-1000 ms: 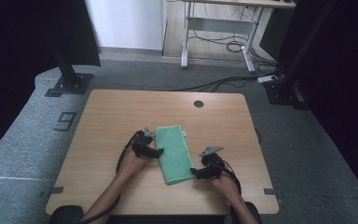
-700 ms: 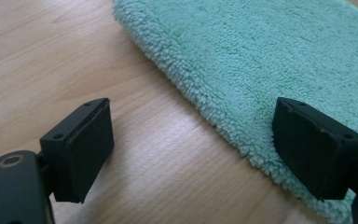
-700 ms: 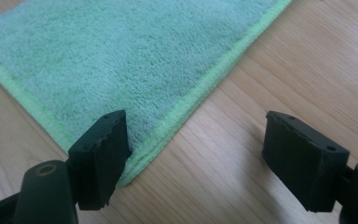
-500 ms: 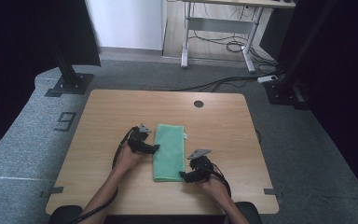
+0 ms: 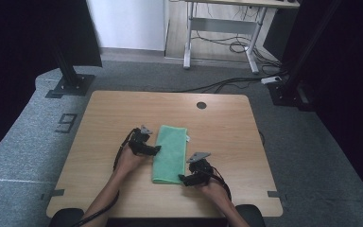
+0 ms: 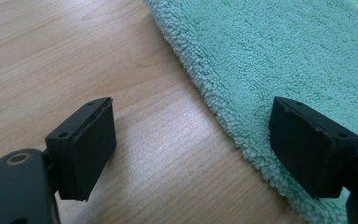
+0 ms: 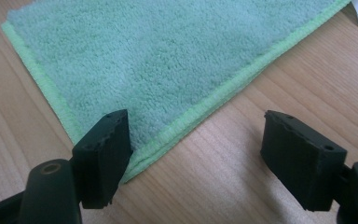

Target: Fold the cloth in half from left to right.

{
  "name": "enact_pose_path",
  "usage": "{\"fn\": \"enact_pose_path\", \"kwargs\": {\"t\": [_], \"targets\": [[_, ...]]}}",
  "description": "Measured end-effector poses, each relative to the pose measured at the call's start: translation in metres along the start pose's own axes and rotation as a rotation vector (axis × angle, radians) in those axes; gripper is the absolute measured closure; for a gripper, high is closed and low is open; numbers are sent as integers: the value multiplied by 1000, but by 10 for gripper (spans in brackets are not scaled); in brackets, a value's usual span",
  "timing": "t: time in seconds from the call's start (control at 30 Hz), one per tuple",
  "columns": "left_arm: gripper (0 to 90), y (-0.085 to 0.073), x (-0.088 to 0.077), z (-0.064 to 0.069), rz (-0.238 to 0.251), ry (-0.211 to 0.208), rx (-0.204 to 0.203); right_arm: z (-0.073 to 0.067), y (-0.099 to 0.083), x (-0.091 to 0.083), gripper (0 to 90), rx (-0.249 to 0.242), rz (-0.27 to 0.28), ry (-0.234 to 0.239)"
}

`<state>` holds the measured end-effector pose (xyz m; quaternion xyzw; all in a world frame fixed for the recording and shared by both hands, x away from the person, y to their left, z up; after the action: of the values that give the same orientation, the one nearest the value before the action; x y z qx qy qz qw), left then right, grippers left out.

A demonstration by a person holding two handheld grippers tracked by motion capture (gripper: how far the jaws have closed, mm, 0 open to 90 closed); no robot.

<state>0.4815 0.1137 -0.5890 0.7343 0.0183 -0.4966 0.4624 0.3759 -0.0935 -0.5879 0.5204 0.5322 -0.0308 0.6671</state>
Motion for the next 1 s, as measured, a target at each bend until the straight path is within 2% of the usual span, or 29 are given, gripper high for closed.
{"fn": "enact_pose_path", "kwargs": {"t": [0.53, 0.67, 0.73, 0.8, 1.0], "targets": [[168, -11, -11, 12, 5, -16, 17, -12, -10, -7, 236, -19, -4, 19], [166, -10, -13, 13, 13, -21, 58, -11, -9, -7, 235, -18, -7, 17], [159, -9, -16, 15, 17, -17, 63, -11, -8, -8, 235, -11, 1, 24], [152, -8, -23, 18, 39, -30, 66, -9, -8, -9, 226, -6, 5, 30], [141, -11, -47, 27, 67, -56, 84, -1, -4, -17, 181, -11, 17, 17]]}}
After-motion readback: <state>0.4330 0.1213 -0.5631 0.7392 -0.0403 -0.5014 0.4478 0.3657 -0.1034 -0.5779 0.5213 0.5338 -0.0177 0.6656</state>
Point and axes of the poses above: each handheld gripper's, and its own axes: x roughly forward along the jaws, y roughly out of its top, z roughly to its right, the point moved 6 cm from there along x, roughly forward along the jaws, and after that the axes turned 8 degrees about x, right-handed, at the moved point
